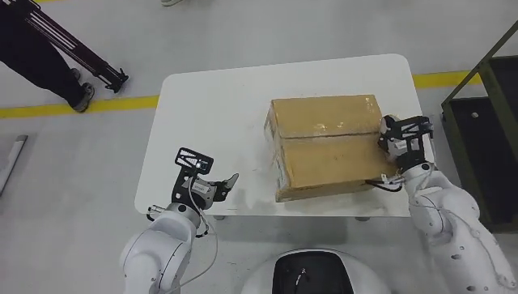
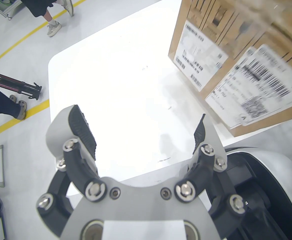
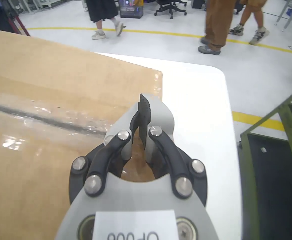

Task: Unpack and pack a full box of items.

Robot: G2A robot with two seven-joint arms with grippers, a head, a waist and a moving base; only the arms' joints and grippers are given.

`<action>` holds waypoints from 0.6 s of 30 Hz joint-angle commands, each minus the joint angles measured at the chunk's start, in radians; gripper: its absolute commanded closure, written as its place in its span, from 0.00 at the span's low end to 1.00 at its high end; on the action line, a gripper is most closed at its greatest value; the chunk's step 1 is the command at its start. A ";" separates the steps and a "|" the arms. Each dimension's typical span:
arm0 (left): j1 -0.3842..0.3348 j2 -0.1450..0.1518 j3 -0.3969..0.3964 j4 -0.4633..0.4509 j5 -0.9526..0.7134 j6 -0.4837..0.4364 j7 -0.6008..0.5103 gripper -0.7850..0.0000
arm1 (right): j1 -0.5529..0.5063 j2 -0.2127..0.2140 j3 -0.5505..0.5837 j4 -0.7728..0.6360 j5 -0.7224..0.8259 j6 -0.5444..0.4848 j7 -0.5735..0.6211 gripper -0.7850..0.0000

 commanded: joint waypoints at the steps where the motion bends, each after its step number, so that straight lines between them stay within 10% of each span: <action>1: 0.000 0.000 0.000 0.000 0.000 0.000 0.000 0.00 | -0.013 0.006 0.031 -0.060 -0.013 -0.030 0.000 1.00; 10: 0.000 0.000 0.000 0.000 0.000 0.000 0.000 0.00 | -0.114 0.018 0.071 -0.277 -0.060 -0.079 -0.004 1.00; 18: 0.000 0.000 0.000 0.000 0.000 0.000 0.000 0.00 | -0.390 0.023 0.383 -0.351 0.121 -0.089 -0.094 1.00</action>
